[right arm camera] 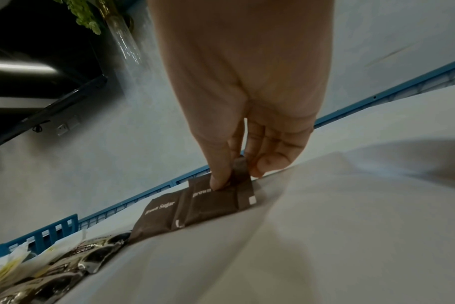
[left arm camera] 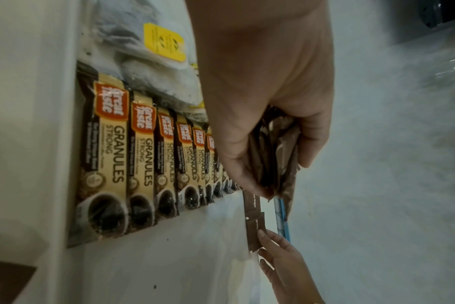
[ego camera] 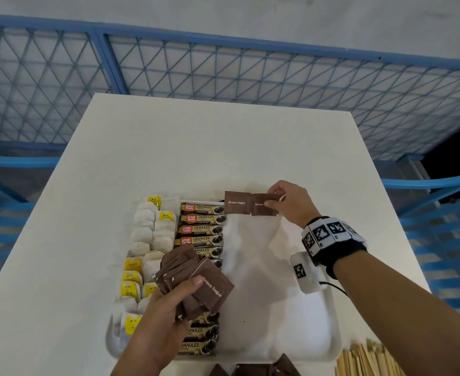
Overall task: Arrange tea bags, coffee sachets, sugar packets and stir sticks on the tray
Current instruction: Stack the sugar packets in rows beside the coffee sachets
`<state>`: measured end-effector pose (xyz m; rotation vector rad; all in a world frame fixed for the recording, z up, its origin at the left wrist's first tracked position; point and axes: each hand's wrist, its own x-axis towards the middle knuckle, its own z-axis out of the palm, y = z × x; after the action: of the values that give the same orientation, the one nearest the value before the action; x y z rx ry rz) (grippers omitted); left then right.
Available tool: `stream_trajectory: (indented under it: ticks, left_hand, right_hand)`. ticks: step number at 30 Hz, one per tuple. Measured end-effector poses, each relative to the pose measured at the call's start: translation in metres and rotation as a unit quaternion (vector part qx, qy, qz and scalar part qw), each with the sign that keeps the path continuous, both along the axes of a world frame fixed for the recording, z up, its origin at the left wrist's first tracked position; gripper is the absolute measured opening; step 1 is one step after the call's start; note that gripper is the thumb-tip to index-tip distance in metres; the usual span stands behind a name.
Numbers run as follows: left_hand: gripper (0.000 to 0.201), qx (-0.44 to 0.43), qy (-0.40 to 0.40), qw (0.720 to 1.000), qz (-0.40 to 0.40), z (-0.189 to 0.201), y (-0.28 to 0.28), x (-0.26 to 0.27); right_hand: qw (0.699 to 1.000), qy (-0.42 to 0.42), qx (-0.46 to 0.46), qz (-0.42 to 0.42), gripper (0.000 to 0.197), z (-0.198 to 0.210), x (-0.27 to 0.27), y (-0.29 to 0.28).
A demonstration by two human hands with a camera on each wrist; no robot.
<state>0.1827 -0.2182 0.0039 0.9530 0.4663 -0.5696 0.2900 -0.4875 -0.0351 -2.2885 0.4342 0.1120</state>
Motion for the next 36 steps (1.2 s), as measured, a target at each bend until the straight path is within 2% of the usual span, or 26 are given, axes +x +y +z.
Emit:
stream_trajectory:
  ticks: [10, 14, 16, 18, 21, 24, 26, 31, 34, 36]
  left_hand:
    - [0.020, 0.014, 0.019, 0.999, 0.022, 0.002, -0.005, 0.002]
    - [0.014, 0.010, 0.012, 1.000, 0.018, 0.004, -0.006, 0.002]
    - [0.021, 0.015, 0.011, 1.000, 0.020, 0.001, -0.006, 0.002]
    - [0.023, 0.014, 0.005, 1.000, 0.025, 0.002, -0.007, 0.002]
    - [0.024, 0.017, -0.005, 0.999, 0.032, 0.003, -0.007, 0.003]
    - [0.026, 0.019, -0.023, 0.999, 0.025, 0.004, -0.007, 0.003]
    - [0.029, 0.024, -0.025, 0.999, 0.025, 0.003, -0.006, 0.002]
    - [0.032, 0.037, -0.023, 0.998, 0.034, 0.001, -0.005, -0.001]
    - [0.029, 0.037, -0.018, 0.998, 0.043, 0.000, -0.005, -0.003]
    - [0.027, 0.032, -0.010, 0.998, 0.051, 0.000, -0.004, -0.003]
  right_hand:
    - [0.997, -0.030, -0.065, 0.016, 0.037, -0.003, -0.009, 0.002]
    - [0.994, -0.094, -0.062, 0.018, 0.028, 0.019, -0.025, 0.024]
    - [0.994, -0.087, -0.025, 0.056, 0.015, 0.033, -0.037, 0.041]
    - [0.991, -0.035, 0.039, 0.124, 0.017, 0.046, -0.051, 0.057]
    - [0.962, 0.080, 0.155, 0.210, 0.029, 0.059, -0.070, 0.076]
    - [0.938, 0.120, 0.215, 0.244, 0.016, 0.062, -0.082, 0.085]
    - [0.931, 0.126, 0.249, 0.237, 0.010, 0.062, -0.084, 0.087]
    - [0.923, 0.103, 0.322, 0.184, 0.011, 0.061, -0.086, 0.093]
    - [0.911, 0.070, 0.383, 0.134, 0.019, 0.059, -0.090, 0.096]
    - [0.901, 0.078, 0.410, 0.119, 0.026, 0.056, -0.092, 0.097]
